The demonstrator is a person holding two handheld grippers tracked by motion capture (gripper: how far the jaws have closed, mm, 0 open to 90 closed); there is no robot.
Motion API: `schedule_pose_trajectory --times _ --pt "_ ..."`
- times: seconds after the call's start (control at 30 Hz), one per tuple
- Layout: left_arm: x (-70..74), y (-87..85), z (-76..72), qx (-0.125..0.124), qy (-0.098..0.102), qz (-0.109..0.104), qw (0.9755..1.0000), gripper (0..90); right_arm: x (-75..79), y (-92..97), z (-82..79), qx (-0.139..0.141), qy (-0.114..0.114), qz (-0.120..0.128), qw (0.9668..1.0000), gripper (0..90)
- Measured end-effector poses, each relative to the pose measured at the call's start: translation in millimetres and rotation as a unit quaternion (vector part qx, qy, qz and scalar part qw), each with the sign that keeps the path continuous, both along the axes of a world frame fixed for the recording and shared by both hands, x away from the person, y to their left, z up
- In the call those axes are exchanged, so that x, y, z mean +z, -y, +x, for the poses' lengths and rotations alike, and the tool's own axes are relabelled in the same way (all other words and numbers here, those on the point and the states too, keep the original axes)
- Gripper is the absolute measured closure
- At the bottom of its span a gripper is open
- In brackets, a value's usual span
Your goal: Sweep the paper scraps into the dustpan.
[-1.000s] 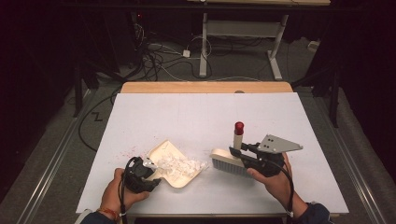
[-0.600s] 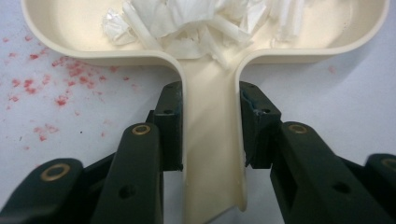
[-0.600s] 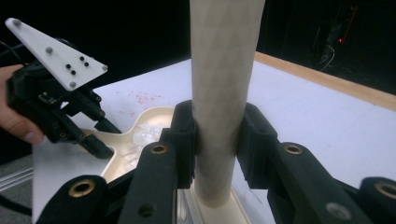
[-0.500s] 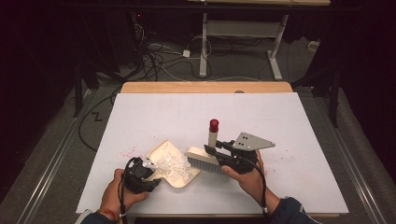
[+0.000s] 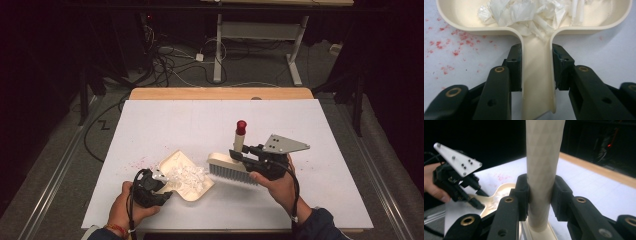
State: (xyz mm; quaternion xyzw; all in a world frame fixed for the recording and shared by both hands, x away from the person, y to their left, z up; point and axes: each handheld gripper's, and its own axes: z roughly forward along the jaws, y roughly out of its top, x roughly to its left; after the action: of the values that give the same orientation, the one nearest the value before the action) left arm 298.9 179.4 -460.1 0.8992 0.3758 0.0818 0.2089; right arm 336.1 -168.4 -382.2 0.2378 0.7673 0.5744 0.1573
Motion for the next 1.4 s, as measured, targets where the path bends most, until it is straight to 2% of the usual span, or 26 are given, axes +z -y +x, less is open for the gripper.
schedule_pose_trajectory --times 0.13,0.27,0.37,0.4,0.43,0.47,0.5,0.53,0.6,0.67,0.7,0.73,0.77,0.8,0.83,0.9,0.93,0.97,1.0,1.03,1.13,1.3,1.4 --pt "0.1 0.0 0.2 -0.001 0.000 0.001 1.0000 63.3 7.2 11.0 0.7 -0.020 0.010 0.007 0.9997 71.4" --pt "0.3 0.2 -0.4 -0.002 0.002 0.002 1.0000 63.3 11.7 24.7 3.6 -0.070 0.040 0.003 0.9967 71.4" --pt "0.5 0.5 -0.1 -0.002 0.003 0.004 1.0000 63.3 9.5 33.6 8.0 -0.117 0.052 -0.001 0.9918 71.5" --pt "0.5 0.4 0.0 -0.002 0.003 0.004 1.0000 63.3 4.9 35.9 10.2 -0.147 0.067 -0.009 0.9868 71.5" --pt "0.5 0.4 0.0 -0.002 0.002 0.003 1.0000 63.3 1.7 35.7 11.5 -0.162 0.080 -0.018 0.9834 71.4" --pt "0.6 0.5 0.0 -0.002 0.003 0.003 1.0000 63.3 1.7 35.7 11.5 -0.162 0.080 -0.018 0.9834 71.4" --pt "0.9 0.6 0.0 -0.002 0.003 0.004 1.0000 63.3 -6.7 34.9 16.4 -0.180 0.095 -0.028 0.9787 71.4" --pt "1.4 0.7 0.1 -0.004 0.003 0.006 1.0000 63.3 -6.7 34.9 16.4 -0.180 0.095 -0.028 0.9787 71.4" --pt "2.8 1.0 -0.2 -0.003 0.003 0.005 1.0000 63.3 -20.9 32.8 26.3 -0.198 0.097 -0.037 0.9747 71.5" --pt "3.8 1.1 0.0 -0.004 0.002 0.006 1.0000 63.4 -25.8 32.0 29.5 -0.201 0.091 -0.037 0.9746 71.4" --pt "3.8 1.1 0.2 -0.004 0.002 0.006 1.0000 63.4 -35.1 30.4 34.1 -0.202 0.070 -0.031 0.9764 71.4" --pt "3.7 1.0 0.2 -0.004 0.002 0.006 1.0000 63.4 -35.1 30.4 34.1 -0.202 0.070 -0.031 0.9764 71.4" --pt "3.6 1.0 0.1 -0.003 0.002 0.005 1.0000 63.3 -36.9 27.8 33.4 -0.192 0.065 -0.019 0.9790 71.4" --pt "3.6 1.0 0.0 -0.003 0.002 0.005 1.0000 63.3 -36.9 27.8 33.4 -0.192 0.065 -0.019 0.9790 71.4" --pt "3.7 1.0 -0.2 -0.003 0.003 0.005 1.0000 63.3 -35.3 20.8 29.1 -0.178 0.058 -0.027 0.9819 71.2" --pt "3.8 1.4 -0.5 -0.003 0.004 0.006 1.0000 63.3 -35.7 16.7 26.2 -0.174 0.053 -0.026 0.9830 71.1" --pt "3.9 1.6 -0.5 -0.003 0.004 0.006 1.0000 63.3 -36.3 4.7 21.7 -0.164 0.047 -0.036 0.9847 70.9" --pt "3.8 1.8 -0.7 -0.002 0.004 0.006 1.0000 63.3 -36.3 4.7 21.7 -0.164 0.047 -0.036 0.9847 70.9" --pt "3.7 1.9 -0.8 -0.003 0.005 0.006 1.0000 63.3 -36.2 -9.1 17.7 -0.158 0.054 -0.041 0.9851 71.1" --pt "3.7 2.0 -1.0 -0.002 0.005 0.005 1.0000 63.3 -36.2 -9.1 17.7 -0.158 0.054 -0.041 0.9851 71.1" --pt "3.3 2.3 -0.8 -0.001 0.004 0.004 1.0000 63.3 -36.3 -28.8 13.6 -0.139 0.055 -0.050 0.9874 71.2" --pt "2.7 4.3 -0.9 -0.004 0.004 0.004 1.0000 63.2 -35.3 -56.7 11.7 -0.116 0.039 -0.027 0.9921 71.3" --pt "2.7 5.0 -1.4 -0.005 0.004 0.003 1.0000 63.2 -34.1 -65.2 10.7 -0.104 0.036 -0.017 0.9937 71.5"
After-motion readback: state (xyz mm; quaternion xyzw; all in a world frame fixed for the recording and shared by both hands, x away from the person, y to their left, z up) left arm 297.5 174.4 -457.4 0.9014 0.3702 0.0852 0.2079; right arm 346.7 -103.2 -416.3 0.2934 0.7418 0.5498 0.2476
